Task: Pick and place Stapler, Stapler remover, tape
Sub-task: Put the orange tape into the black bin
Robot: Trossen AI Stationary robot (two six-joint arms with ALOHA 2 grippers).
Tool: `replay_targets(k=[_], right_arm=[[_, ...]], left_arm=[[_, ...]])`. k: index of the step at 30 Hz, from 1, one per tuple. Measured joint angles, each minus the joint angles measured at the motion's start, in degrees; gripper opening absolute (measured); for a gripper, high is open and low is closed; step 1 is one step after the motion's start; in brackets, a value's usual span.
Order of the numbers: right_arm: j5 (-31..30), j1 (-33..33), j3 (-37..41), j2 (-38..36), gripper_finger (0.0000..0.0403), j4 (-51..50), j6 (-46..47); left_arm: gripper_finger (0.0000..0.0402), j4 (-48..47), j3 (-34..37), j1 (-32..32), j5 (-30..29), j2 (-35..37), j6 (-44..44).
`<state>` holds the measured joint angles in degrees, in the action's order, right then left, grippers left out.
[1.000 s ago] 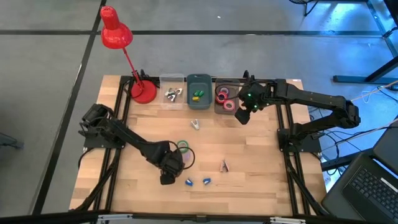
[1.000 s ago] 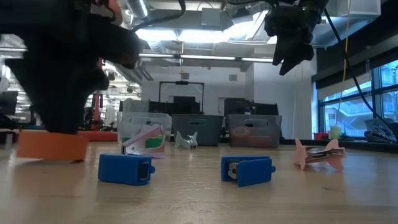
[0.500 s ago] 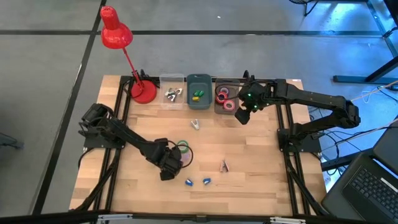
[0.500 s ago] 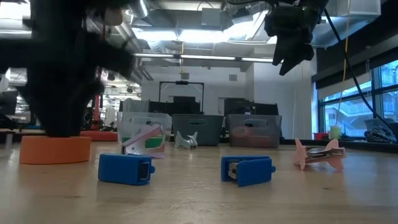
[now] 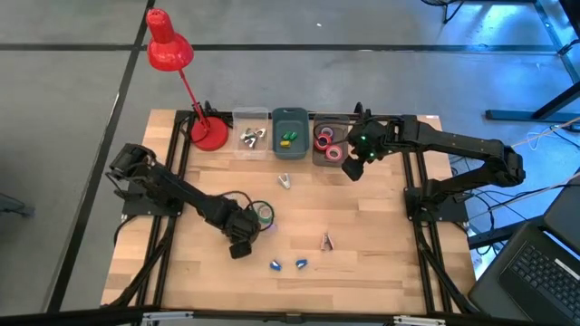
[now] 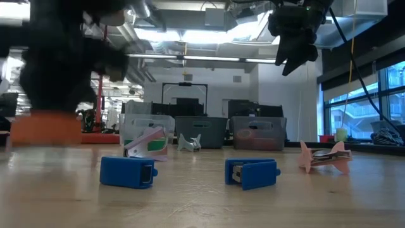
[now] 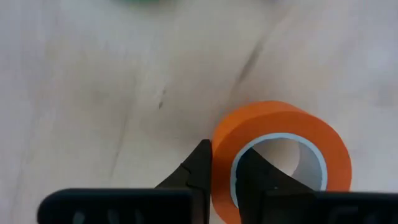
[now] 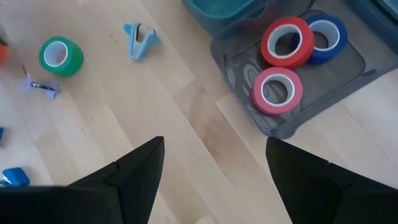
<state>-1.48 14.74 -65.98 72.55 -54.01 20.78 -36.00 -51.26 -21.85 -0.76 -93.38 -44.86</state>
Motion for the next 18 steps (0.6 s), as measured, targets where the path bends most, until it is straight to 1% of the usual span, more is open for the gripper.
replay_targets(k=[2, 6, 9, 11, 13, 16, 18], right_arm=[[0.0, 0.0, 0.0, 0.0, 0.0285, 0.6, 0.0], [0.0, 0.0, 0.0, 0.0, 0.0285, 1.1, 1.1], [0.0, 0.0, 0.0, 0.0, 0.0285, 1.7, 2.3], [0.9, -0.4, 0.0, 0.0, 0.0285, 3.2, 2.8], [2.4, -1.0, 0.0, 0.0, 0.0285, 6.0, 2.8], [6.0, -2.7, 0.0, 0.0, 0.0285, 12.9, 1.6], [8.2, -4.0, 0.0, 0.0, 0.0285, 17.7, 1.3]], left_arm=[[0.0031, 0.5, -0.2, 1.0, -0.8, 3.5, 0.1], [0.0031, 1.1, -0.2, 3.3, -7.3, 10.3, 0.5], [0.0031, 4.9, -0.2, 6.0, -12.4, 14.9, 3.1], [0.0031, 10.8, 0.0, 8.8, -16.2, 17.0, 6.1], [0.0031, 18.6, 0.7, 12.6, -17.3, 18.2, 9.6], [0.0031, 32.7, 2.1, 19.3, -15.8, 18.3, 15.5], [0.0031, 43.5, 3.2, 24.1, -13.5, 17.8, 18.3]])
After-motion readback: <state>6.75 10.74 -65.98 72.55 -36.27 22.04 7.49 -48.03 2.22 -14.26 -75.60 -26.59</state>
